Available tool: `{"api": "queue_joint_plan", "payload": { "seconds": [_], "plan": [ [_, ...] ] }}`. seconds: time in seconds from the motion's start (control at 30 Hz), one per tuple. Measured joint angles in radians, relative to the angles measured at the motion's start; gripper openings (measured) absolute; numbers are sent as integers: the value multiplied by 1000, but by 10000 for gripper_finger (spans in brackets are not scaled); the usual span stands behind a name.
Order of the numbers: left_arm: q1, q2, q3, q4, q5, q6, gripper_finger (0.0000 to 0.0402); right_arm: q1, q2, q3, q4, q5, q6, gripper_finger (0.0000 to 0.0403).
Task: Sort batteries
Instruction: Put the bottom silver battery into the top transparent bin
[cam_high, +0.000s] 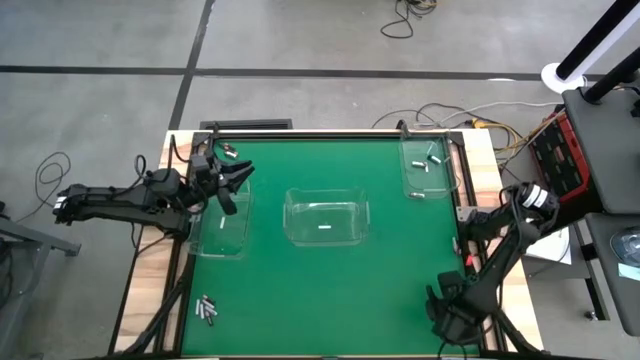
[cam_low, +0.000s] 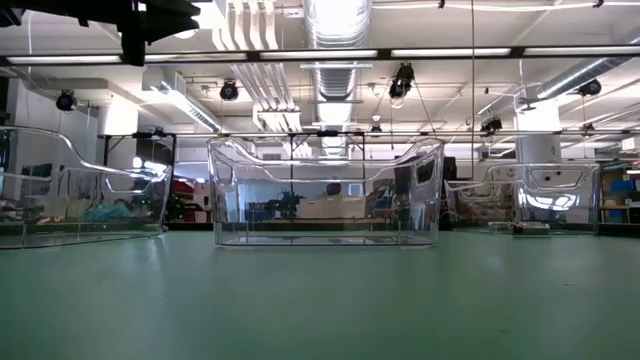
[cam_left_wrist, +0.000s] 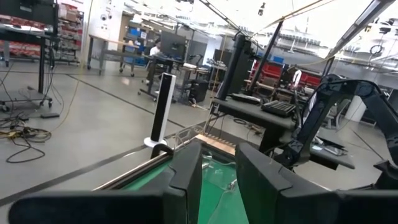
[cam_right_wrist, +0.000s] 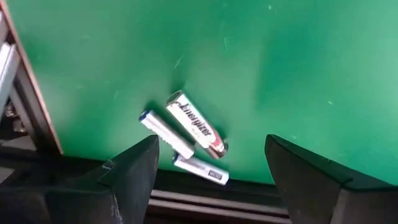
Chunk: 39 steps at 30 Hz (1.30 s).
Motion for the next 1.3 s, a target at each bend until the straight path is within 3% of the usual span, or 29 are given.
{"api": "queue_joint_plan", "payload": {
  "seconds": [0.53, 0.93, 1.13, 1.3],
  "plan": [
    [0, 0, 0, 35, -2, -9, 77, 4, 80, -19, -1, 74, 72, 195],
    [0, 33, 0, 72, -2, -9, 77, -20, 83, -51, 7, 102, -4, 53],
    [0, 64, 0, 88, -1, -7, 77, -120, 44, -54, -14, 83, -68, 38],
    [0, 75, 0, 88, 0, -13, 77, -272, -40, -7, -85, 245, -72, 38]
  ]
}}
